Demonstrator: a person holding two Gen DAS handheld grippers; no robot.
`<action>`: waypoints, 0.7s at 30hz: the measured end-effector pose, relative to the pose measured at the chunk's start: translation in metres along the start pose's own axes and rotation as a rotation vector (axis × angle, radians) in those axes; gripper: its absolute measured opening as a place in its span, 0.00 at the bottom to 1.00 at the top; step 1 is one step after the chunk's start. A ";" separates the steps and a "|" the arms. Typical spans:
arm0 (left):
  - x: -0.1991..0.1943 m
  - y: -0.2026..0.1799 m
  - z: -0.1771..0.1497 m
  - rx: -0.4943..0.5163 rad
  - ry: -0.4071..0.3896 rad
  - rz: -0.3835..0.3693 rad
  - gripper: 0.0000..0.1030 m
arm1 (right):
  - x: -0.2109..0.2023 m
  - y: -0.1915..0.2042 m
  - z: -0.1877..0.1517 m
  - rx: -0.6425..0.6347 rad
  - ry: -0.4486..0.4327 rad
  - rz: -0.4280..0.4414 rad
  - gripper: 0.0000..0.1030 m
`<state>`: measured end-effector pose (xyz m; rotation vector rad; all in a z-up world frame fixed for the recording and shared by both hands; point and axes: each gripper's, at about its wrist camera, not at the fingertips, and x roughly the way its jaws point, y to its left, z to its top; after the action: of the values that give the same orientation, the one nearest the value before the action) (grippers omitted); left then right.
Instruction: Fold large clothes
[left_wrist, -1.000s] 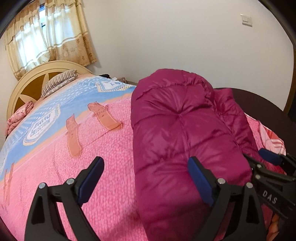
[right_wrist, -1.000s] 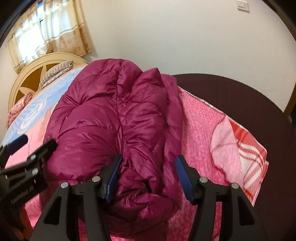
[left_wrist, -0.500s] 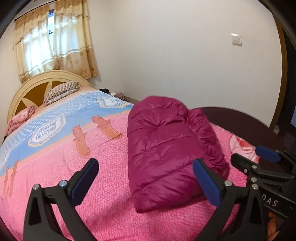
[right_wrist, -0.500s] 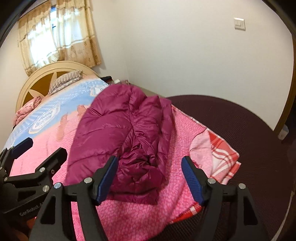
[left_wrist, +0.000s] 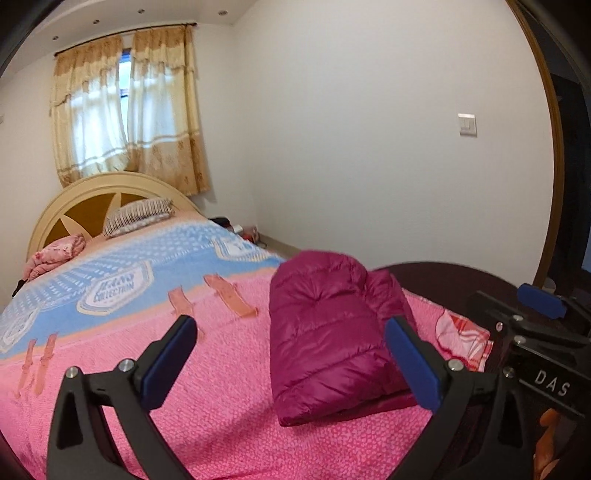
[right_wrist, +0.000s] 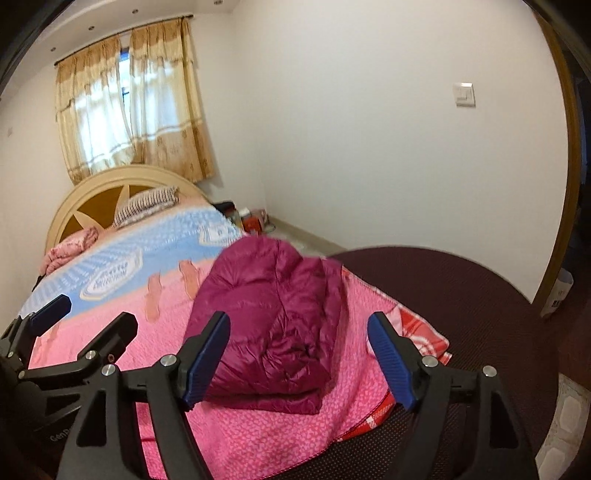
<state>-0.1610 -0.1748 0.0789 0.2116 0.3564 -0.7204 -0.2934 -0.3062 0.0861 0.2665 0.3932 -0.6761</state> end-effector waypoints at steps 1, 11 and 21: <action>-0.002 0.002 0.001 -0.008 -0.004 0.001 1.00 | -0.003 0.001 0.002 -0.001 -0.008 0.002 0.76; -0.020 0.020 0.009 -0.075 -0.078 0.039 1.00 | -0.037 0.011 0.013 -0.013 -0.116 0.017 0.80; -0.025 0.020 0.006 -0.068 -0.094 0.050 1.00 | -0.047 0.015 0.015 -0.021 -0.148 0.016 0.83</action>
<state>-0.1635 -0.1463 0.0954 0.1215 0.2848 -0.6657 -0.3131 -0.2742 0.1222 0.1977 0.2560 -0.6710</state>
